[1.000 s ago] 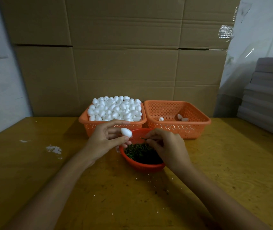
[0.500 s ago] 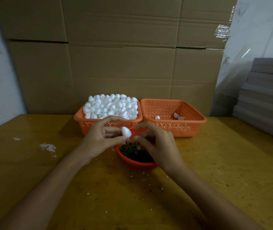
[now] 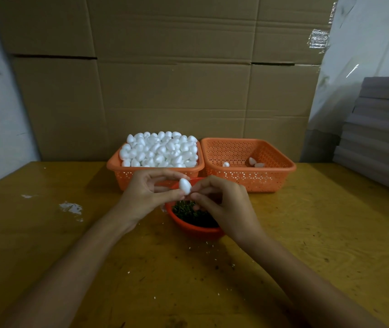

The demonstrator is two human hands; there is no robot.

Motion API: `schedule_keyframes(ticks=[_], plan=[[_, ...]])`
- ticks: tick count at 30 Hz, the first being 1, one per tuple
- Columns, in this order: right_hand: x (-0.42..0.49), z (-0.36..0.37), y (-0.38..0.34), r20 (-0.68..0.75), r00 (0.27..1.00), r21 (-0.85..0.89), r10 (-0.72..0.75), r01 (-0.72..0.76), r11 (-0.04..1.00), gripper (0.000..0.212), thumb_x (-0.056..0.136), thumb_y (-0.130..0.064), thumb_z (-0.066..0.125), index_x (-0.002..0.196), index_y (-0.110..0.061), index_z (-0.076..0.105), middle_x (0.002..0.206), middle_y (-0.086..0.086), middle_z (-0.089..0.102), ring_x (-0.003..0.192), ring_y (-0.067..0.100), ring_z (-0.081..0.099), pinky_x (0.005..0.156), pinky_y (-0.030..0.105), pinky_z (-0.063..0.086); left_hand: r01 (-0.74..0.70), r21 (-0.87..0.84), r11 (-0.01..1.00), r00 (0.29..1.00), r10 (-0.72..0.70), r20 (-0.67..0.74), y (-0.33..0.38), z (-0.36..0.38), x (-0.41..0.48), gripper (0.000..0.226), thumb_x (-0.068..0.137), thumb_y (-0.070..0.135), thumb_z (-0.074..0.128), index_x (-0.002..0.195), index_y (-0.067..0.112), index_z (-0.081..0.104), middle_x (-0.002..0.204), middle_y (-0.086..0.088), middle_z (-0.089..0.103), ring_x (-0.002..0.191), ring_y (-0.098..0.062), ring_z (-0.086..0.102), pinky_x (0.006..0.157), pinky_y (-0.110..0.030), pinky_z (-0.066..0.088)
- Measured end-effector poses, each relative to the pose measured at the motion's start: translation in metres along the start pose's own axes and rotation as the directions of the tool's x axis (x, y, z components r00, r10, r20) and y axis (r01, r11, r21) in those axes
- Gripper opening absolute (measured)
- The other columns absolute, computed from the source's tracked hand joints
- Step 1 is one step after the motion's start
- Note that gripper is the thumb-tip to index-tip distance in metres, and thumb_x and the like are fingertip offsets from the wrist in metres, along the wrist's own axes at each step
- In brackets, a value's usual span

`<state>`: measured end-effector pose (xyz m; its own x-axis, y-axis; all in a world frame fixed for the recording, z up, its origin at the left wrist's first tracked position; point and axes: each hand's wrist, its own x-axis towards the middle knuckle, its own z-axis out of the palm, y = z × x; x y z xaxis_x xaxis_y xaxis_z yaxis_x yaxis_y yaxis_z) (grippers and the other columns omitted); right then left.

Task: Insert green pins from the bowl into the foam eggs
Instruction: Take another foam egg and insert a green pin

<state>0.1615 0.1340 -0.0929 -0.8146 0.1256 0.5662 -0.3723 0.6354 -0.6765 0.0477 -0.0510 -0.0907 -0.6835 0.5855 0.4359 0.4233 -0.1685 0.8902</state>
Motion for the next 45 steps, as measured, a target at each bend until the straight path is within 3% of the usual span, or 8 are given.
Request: schedule_keyframes(ticks=[4, 7, 14, 19, 26, 33, 45], plan=[[0.000, -0.001, 0.000, -0.006, 1.000, 0.012, -0.021, 0.021, 1.000, 0.011, 0.094, -0.019, 0.076, 0.104, -0.017, 0.076, 0.084, -0.011, 0.079, 0.075, 0.004, 0.075, 0.077, 0.032, 0.062, 0.031, -0.125, 0.992, 0.999, -0.036, -0.036, 0.002, 0.002, -0.001, 0.032, 0.075, 0.010, 0.086, 0.107, 0.007, 0.081, 0.114, -0.015, 0.078, 0.106, -0.034, 0.077, 0.081, -0.035, 0.065], [0.001, -0.003, 0.001, -0.025, 0.999, 0.024, -0.030, 0.031, 0.999, 0.010, 0.094, -0.019, 0.076, 0.103, -0.019, 0.073, 0.085, -0.011, 0.079, 0.069, 0.007, 0.074, 0.071, 0.032, 0.062, 0.052, -0.198, 0.979, 0.998, -0.059, -0.034, 0.002, 0.002, 0.000, 0.035, 0.073, 0.010, 0.088, 0.106, 0.005, 0.080, 0.115, -0.019, 0.077, 0.110, -0.036, 0.075, 0.085, -0.038, 0.065], [0.006, -0.009, 0.013, -0.136, 0.990, 0.002, 0.041, -0.041, 0.999, 0.014, 0.092, -0.019, 0.078, 0.097, -0.021, 0.066, 0.083, -0.009, 0.077, 0.057, 0.008, 0.071, 0.057, 0.025, 0.058, 0.056, -0.310, 0.949, 0.998, -0.061, -0.006, 0.006, 0.002, -0.003, 0.029, 0.071, 0.013, 0.088, 0.099, 0.013, 0.083, 0.118, -0.018, 0.076, 0.112, -0.036, 0.074, 0.086, -0.036, 0.064], [0.008, -0.014, 0.017, -0.180, 0.981, -0.004, 0.073, -0.075, 0.997, 0.014, 0.092, -0.019, 0.078, 0.096, -0.020, 0.065, 0.084, -0.008, 0.078, 0.058, 0.007, 0.072, 0.056, 0.024, 0.058, 0.022, -0.225, 0.974, 1.000, -0.018, 0.021, 0.005, 0.000, -0.003, 0.024, 0.075, 0.003, 0.084, 0.097, 0.012, 0.080, 0.119, -0.020, 0.076, 0.113, -0.037, 0.074, 0.088, -0.036, 0.063], [0.007, -0.015, 0.014, -0.171, 0.984, -0.022, 0.059, -0.064, 0.998, 0.012, 0.091, -0.017, 0.079, 0.094, -0.017, 0.067, 0.077, -0.005, 0.077, 0.064, 0.006, 0.073, 0.064, 0.033, 0.061, -0.033, -0.087, 0.996, 0.999, 0.037, 0.040, 0.008, 0.002, -0.003, 0.022, 0.072, 0.006, 0.086, 0.092, 0.013, 0.081, 0.116, -0.011, 0.078, 0.115, -0.027, 0.074, 0.087, -0.031, 0.061], [0.009, -0.015, 0.013, -0.142, 0.990, -0.094, 0.019, -0.033, 0.995, 0.008, 0.090, -0.018, 0.079, 0.093, -0.020, 0.072, 0.084, -0.014, 0.073, 0.083, 0.002, 0.070, 0.076, 0.026, 0.057, -0.092, 0.039, 0.995, 0.994, 0.090, 0.058, 0.006, 0.000, -0.001, 0.025, 0.078, -0.008, 0.083, 0.093, 0.012, 0.082, 0.121, -0.007, 0.077, 0.120, -0.024, 0.071, 0.093, -0.030, 0.060], [0.008, -0.016, 0.013, -0.121, 0.993, -0.103, 0.016, -0.029, 0.994, 0.010, 0.092, -0.020, 0.077, 0.091, -0.024, 0.068, 0.080, -0.013, 0.074, 0.077, 0.003, 0.071, 0.076, 0.038, 0.059, -0.069, 0.076, 0.995, 0.997, 0.066, 0.049, 0.004, -0.001, -0.001, 0.023, 0.077, 0.010, 0.086, 0.099, 0.015, 0.082, 0.109, -0.006, 0.081, 0.110, -0.024, 0.075, 0.098, -0.037, 0.060]])
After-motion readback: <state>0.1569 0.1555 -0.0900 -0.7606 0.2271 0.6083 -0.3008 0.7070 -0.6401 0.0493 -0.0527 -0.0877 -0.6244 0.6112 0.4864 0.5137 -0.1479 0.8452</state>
